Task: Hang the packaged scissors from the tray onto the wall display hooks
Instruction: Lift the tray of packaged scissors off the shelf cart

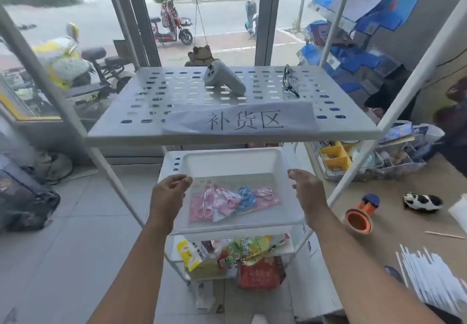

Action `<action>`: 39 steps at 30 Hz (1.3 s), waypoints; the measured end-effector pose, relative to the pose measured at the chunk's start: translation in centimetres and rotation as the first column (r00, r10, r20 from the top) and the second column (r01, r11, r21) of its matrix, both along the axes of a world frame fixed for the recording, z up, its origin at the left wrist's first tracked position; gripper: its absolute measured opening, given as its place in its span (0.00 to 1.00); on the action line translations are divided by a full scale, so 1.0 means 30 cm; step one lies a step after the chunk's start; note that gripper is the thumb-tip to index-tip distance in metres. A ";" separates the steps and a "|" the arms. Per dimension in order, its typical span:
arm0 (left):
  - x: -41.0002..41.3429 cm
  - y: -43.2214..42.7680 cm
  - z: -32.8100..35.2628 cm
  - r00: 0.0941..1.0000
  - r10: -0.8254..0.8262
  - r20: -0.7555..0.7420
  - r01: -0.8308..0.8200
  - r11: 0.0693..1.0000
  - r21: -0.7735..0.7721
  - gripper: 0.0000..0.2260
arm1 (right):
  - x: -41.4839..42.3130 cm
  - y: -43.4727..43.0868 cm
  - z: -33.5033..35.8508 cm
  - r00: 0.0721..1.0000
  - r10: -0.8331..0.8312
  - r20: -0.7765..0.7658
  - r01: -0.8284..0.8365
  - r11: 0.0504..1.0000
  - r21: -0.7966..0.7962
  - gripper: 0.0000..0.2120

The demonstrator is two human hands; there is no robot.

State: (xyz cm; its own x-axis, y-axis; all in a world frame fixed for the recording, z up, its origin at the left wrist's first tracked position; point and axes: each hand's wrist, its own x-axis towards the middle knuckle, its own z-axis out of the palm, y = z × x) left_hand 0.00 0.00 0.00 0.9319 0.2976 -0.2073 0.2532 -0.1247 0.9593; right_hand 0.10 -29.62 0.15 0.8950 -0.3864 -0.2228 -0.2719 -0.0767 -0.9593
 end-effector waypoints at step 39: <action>-0.002 0.061 -0.125 0.977 0.208 -0.048 -0.181 0.926 0.332 0.15 | 0.210 -0.162 -0.121 0.973 0.214 -0.091 -0.209 0.976 0.056 0.13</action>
State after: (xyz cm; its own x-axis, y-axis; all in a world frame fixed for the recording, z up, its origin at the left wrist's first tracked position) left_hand -0.05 1.84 -3.74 0.8333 0.5345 -0.1410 0.3785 -0.3658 0.8503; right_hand 6.40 -34.49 -3.49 0.9289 -0.1780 -0.3246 -0.3452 -0.0995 -0.9332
